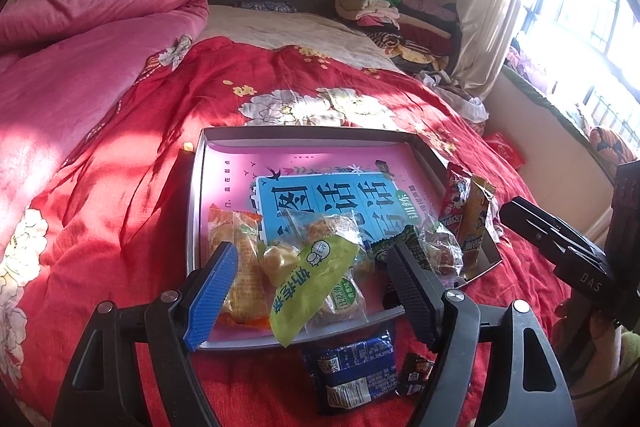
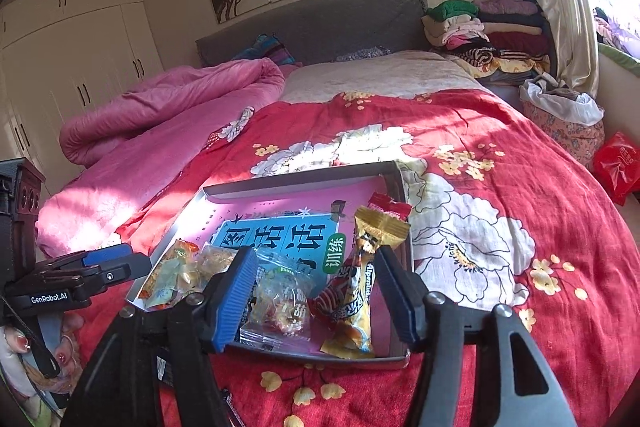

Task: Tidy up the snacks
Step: 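Withdraw both tools from tray toward blue packet and chocolate bar on bedspread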

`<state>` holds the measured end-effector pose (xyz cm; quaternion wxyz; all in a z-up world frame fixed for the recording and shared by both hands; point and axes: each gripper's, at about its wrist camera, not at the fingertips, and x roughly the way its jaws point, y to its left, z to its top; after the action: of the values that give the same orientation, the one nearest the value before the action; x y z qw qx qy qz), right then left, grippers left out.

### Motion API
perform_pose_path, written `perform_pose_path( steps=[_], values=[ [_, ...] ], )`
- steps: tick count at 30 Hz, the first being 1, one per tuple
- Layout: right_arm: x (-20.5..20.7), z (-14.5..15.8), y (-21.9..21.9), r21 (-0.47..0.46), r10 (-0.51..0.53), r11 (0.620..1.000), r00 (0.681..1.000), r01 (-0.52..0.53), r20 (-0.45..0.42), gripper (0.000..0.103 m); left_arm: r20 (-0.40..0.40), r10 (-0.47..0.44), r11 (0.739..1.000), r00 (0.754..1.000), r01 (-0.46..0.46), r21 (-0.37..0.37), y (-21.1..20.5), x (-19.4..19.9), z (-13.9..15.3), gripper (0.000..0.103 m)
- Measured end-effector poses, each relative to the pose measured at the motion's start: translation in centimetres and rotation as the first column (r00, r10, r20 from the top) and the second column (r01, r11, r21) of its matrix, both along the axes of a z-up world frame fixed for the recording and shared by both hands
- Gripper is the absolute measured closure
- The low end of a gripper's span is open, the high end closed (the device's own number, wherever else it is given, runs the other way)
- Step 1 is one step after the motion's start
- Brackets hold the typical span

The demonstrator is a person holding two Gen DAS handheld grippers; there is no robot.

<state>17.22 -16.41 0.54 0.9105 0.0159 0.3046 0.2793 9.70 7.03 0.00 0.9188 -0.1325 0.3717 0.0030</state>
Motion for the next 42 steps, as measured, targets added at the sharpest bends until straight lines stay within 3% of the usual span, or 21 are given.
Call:
perform_pose_path(
  steps=[13, 42],
  values=[
    [-2.4, 1.2, 1.1, -0.051, 0.092, 0.995, 0.994, -0.090, 0.050, 0.033, -0.006, -0.021, 1.000, 1.000, 0.021, -0.017, -0.8, -1.4, 0.7, 0.024],
    [-5.4, 1.0, 2.2, -0.090, 0.225, 0.970, 0.974, -0.225, -0.012, 0.027, -0.060, -0.015, 1.000, 0.998, 0.015, -0.007, -1.5, -3.2, 0.8, 0.024]
  ],
)
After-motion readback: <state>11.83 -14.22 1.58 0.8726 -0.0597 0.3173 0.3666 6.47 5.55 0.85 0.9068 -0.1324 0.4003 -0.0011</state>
